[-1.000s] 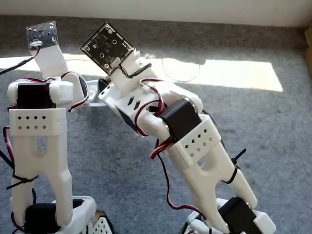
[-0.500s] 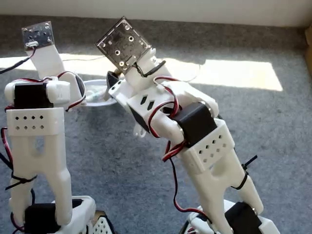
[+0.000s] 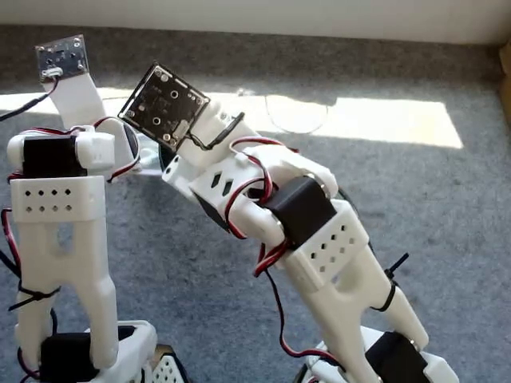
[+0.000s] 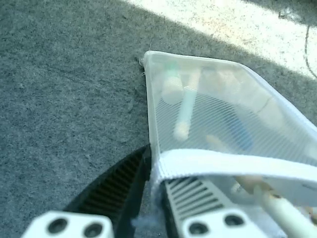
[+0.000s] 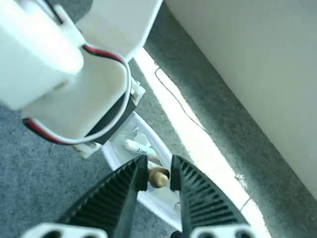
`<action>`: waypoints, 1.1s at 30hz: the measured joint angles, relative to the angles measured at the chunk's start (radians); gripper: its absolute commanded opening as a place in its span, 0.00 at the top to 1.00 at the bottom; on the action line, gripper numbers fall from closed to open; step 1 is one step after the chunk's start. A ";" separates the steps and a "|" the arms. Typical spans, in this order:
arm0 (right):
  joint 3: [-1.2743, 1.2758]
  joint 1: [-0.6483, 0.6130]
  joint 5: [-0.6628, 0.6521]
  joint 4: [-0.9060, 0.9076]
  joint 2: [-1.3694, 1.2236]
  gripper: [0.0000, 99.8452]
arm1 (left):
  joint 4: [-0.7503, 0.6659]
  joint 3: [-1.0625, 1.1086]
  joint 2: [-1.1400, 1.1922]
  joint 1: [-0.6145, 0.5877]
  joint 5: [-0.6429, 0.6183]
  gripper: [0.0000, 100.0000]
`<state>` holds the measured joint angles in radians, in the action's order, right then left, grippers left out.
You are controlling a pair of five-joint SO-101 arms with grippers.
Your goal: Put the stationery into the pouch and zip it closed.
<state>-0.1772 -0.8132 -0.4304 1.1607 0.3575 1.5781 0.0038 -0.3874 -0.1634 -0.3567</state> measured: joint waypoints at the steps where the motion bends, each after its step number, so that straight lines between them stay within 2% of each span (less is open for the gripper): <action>1: 0.017 0.000 0.000 0.000 0.000 0.84 | 0.000 0.000 0.000 0.000 0.000 0.99; 8: 0.044 -0.003 0.000 0.041 0.002 0.84 | 0.000 0.000 0.000 0.000 0.000 0.99; 13: -0.032 0.003 0.000 0.112 0.049 0.84 | 0.000 0.000 0.000 0.000 0.000 0.99; 20: -0.066 0.133 0.005 0.160 0.109 0.84 | 0.000 0.000 0.000 0.000 0.000 0.99; 25: -0.066 0.163 0.127 0.213 0.112 0.83 | 0.000 0.000 0.000 0.000 0.000 0.99; 33: -0.066 0.166 0.255 0.316 0.112 0.83 | 0.000 0.000 0.000 0.000 0.000 0.99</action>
<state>-0.2432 -0.6475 -0.1757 1.4768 0.4695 1.5781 0.0038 -0.3874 -0.1634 -0.3567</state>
